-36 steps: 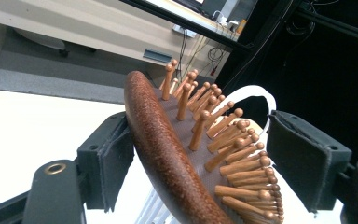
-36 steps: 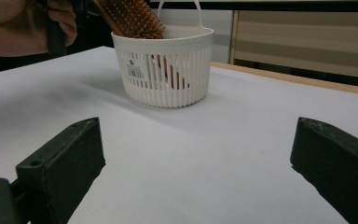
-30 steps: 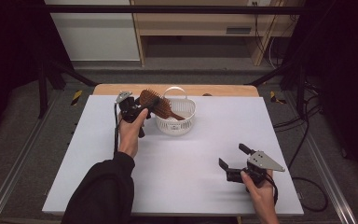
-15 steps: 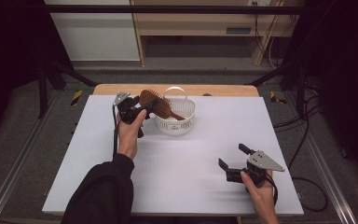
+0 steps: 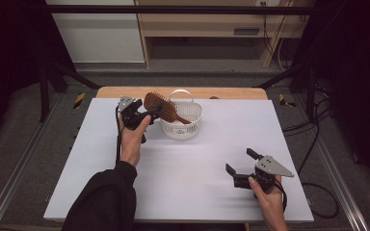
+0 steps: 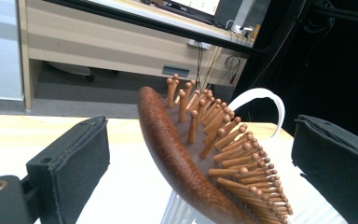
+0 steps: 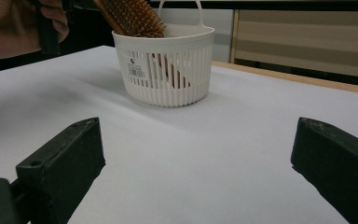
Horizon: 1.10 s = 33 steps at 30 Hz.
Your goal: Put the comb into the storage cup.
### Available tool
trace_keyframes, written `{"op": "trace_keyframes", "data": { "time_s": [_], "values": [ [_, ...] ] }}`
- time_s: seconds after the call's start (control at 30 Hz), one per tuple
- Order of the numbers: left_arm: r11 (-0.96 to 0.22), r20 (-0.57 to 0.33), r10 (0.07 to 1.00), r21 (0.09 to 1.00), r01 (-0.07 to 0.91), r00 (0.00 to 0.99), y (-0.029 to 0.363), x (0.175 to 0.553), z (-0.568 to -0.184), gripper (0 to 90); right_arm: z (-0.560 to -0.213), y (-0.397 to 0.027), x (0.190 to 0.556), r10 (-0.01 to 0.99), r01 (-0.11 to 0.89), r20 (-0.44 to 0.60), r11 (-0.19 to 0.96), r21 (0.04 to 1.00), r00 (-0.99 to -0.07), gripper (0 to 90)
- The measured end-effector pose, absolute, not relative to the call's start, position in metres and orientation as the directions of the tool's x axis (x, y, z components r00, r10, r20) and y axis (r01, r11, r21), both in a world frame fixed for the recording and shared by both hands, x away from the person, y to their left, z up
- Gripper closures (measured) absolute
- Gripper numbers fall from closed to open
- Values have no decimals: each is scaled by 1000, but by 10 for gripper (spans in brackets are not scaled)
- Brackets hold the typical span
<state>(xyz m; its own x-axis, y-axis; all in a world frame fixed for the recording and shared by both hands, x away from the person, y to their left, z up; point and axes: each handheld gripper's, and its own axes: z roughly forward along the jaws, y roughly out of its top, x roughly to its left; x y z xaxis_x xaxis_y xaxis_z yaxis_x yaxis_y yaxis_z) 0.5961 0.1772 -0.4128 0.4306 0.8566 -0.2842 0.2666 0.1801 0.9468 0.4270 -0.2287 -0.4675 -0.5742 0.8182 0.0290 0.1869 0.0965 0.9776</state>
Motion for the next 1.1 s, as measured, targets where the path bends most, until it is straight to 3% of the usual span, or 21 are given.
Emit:
{"op": "trace_keyframes", "data": {
  "time_s": [1.1],
  "values": [
    [158, -249, 869, 958, 238, 427, 185, 573, -414, 36, -468, -227, 427, 817, 188, 27, 100, 977, -575, 28]
  ]
}}
